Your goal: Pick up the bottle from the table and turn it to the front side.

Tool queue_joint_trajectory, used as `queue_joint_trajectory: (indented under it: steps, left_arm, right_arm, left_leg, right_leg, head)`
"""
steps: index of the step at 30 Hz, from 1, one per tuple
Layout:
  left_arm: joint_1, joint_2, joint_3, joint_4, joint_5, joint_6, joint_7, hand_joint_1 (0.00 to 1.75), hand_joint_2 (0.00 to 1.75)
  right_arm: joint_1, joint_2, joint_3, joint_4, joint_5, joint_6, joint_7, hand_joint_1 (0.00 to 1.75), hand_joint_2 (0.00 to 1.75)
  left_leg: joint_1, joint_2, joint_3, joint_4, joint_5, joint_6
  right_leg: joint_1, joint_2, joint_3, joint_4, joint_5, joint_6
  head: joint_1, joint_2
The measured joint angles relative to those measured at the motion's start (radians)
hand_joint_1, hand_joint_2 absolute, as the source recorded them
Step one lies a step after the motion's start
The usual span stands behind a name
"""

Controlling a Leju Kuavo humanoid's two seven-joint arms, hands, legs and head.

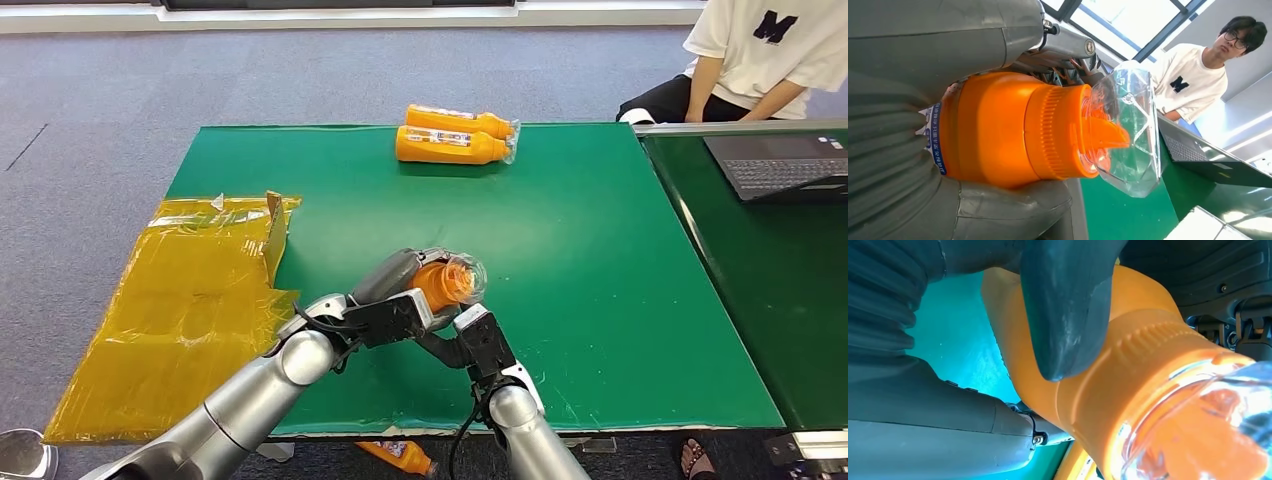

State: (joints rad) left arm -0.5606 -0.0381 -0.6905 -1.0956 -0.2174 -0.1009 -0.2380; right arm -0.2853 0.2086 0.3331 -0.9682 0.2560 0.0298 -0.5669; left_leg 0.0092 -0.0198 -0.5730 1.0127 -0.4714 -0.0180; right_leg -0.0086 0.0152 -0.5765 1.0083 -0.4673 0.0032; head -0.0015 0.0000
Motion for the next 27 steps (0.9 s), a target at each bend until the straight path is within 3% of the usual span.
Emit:
queue_joint_trajectory:
  steps: [3, 13, 27]
  left_arm:
    - [0.002, 0.001, 0.0, -0.006, -0.014, 0.01, 0.001, 1.75, 1.75]
    - [0.02, 0.024, 0.043, -0.083, -0.252, 0.179, 0.029, 1.75, 1.75]
    - [0.034, 0.113, 0.105, -0.119, -0.553, 0.357, 0.061, 1.75, 1.75]
  right_arm:
    - [0.0, 0.0, 0.0, -0.001, -0.004, 0.0, 0.002, 0.0, 0.0]
    - [0.004, -0.01, -0.01, -0.06, -0.049, -0.007, 0.033, 0.0, 0.0]
    - [-0.014, -0.023, -0.031, -0.079, -0.063, -0.008, 0.033, 0.0, 0.0]
  left_leg:
    - [0.0, 0.0, 0.0, 0.0, 0.0, 0.0]
    - [0.0, 0.001, 0.0, 0.0, 0.0, 0.0]
    - [0.0, 0.001, 0.0, 0.0, 0.001, -0.001]
  right_leg:
    - [0.0, 0.0, 0.0, 0.0, 0.0, 0.0]
    - [0.0, 0.0, -0.001, 0.0, 0.0, 0.0]
    - [0.0, 0.001, -0.001, 0.0, 0.0, 0.0]
  head:
    - [0.0, 0.0]
    - [0.0, 0.0]
    - [0.0, 0.0]
